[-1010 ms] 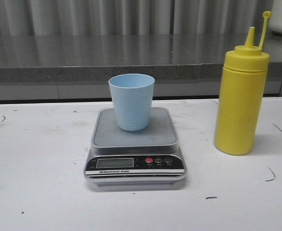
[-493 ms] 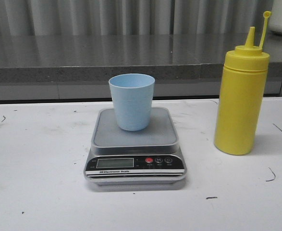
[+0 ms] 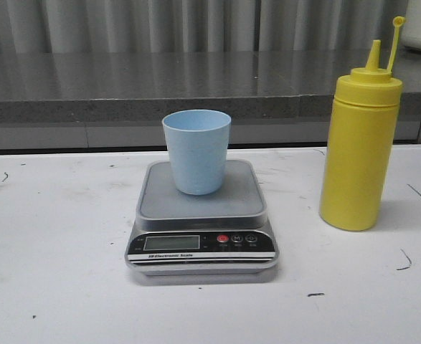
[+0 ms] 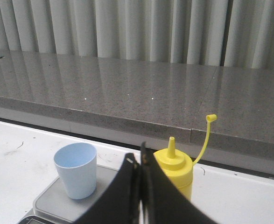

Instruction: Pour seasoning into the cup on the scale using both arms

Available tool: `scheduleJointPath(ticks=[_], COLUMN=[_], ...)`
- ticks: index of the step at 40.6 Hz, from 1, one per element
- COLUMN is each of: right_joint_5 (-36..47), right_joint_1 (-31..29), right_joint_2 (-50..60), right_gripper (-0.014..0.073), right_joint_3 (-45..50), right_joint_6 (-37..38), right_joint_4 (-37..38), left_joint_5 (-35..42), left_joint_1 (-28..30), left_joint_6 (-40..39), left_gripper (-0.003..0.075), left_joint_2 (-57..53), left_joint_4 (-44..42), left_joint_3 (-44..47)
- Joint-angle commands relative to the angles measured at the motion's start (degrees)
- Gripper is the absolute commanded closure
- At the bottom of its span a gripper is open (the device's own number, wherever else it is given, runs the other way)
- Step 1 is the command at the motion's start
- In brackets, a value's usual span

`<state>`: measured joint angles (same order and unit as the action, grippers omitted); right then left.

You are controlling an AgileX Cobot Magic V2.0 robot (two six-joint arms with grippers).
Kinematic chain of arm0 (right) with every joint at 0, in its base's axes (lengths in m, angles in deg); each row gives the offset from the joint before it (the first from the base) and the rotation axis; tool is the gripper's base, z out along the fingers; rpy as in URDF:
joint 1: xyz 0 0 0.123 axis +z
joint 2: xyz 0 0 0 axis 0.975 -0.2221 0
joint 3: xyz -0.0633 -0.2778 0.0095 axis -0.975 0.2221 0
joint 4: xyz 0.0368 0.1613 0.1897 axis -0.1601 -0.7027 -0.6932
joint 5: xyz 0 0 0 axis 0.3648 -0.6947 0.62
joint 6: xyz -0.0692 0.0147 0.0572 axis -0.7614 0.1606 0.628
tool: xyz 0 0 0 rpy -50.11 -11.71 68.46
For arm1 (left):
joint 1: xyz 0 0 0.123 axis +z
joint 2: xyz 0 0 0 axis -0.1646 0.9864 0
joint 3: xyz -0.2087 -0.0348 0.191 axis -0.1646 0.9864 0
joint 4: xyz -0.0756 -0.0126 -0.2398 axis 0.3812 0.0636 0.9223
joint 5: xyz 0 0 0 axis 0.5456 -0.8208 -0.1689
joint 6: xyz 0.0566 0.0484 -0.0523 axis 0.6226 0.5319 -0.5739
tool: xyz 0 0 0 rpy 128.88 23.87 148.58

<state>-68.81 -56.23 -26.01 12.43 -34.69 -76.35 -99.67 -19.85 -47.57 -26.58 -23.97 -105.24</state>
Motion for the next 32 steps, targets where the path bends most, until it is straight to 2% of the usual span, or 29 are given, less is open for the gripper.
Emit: scheduleJointPath(ticks=[1,14,24,32], right_joint_5=[4.05,4.05,4.05,4.05], right_joint_1=[-0.18,-0.18,-0.18,-0.18], right_joint_2=[-0.26,-0.26,-0.26,-0.26], right_gripper=[0.0701,0.0701,0.0701,0.0701], right_joint_3=[-2.12,-2.12,-2.12,-2.06], right_joint_6=[-0.65,-0.65,-0.65,-0.65], right_joint_4=[0.58,0.58,0.58,0.58], left_joint_5=[4.88,5.21,13.98,17.63], left_joint_1=[0.2,1.08,8.46,11.61], left_joint_6=[-0.36,-0.36,-0.36,-0.36], left_gripper=[0.074,0.074,0.074,0.074], left_joint_2=[0.67,-1.26,-9.17,-9.04], left_joint_4=[0.53,0.53,0.53,0.53], left_joint_3=[-1.55,-1.16,8.8,15.19])
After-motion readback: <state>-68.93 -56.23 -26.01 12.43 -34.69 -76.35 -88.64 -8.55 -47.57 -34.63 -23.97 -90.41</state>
